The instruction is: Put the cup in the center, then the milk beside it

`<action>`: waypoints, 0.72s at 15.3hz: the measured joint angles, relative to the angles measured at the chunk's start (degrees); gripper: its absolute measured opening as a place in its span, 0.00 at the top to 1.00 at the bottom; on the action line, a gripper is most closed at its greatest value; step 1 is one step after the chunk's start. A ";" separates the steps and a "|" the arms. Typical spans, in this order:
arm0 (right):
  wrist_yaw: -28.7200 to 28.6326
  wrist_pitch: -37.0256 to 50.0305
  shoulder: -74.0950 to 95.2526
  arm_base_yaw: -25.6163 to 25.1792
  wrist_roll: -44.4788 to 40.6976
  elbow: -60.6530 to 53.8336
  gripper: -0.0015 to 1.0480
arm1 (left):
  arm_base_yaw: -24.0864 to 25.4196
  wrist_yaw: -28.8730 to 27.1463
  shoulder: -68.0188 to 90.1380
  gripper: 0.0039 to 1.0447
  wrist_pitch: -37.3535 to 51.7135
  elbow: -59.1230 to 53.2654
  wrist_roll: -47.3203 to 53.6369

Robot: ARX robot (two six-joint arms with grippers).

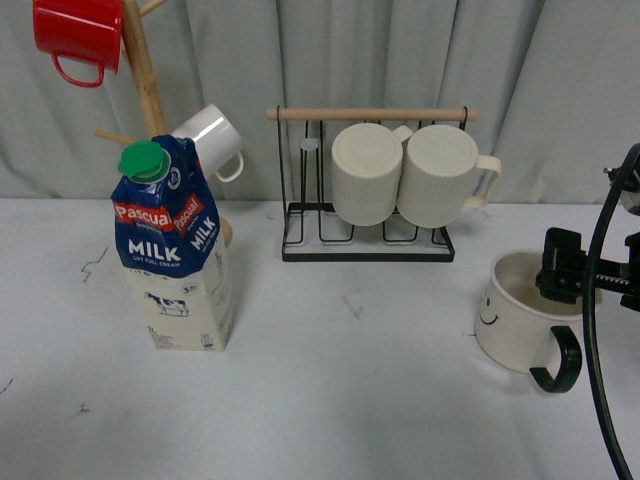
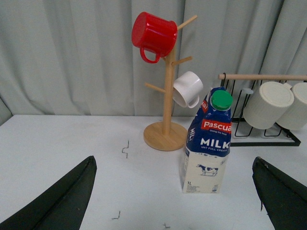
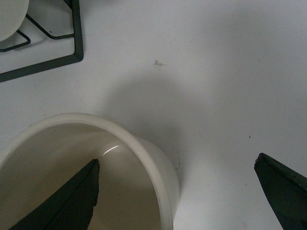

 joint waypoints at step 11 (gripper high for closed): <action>-0.39 0.35 -3.34 0.39 -0.66 -2.16 0.97 | 0.00 0.00 0.00 0.06 0.00 0.00 0.00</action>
